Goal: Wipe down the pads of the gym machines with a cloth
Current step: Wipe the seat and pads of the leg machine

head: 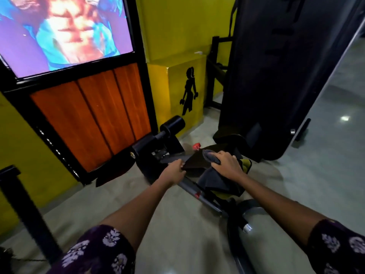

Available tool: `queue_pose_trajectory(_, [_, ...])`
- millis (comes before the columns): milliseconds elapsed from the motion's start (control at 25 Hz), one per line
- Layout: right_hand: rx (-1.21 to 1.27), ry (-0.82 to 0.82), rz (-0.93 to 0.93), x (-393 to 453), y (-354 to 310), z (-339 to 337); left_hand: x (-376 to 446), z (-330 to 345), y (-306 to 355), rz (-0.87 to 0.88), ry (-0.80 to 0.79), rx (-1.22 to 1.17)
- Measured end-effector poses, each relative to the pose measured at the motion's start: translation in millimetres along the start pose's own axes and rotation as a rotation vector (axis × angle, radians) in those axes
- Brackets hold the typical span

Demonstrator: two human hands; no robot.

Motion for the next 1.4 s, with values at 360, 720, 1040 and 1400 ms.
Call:
queue_pose_trajectory(360, [0.312,0.146,0.446,26.5,92.1,37.6,137.1,55.6,52.8,0.319,-0.25,0.132])
queue_pose_trajectory(720, [0.299,0.276,0.914,7.5,77.5,90.0,218.3,98.0,88.5,0.447,-0.314,-0.062])
queue_pose_trajectory(1040, [0.332,0.226,1.117,17.2,119.1,103.5,210.8,132.8,84.1,0.345,-0.207,-0.199])
queue_pose_trajectory(1400, [0.402,0.194,1.095,30.9,153.6,108.3,211.2,132.6,78.2,0.287,-0.18,-0.246])
Point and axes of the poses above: each hand's wrist, its own x-axis towards the middle knuckle, its own z-axis out of the palm, y = z × x, the point moved 9 cm from there along x, towards the middle knuckle, and after that the axes turned 4 degrees about -y, right-handed, at the moved point
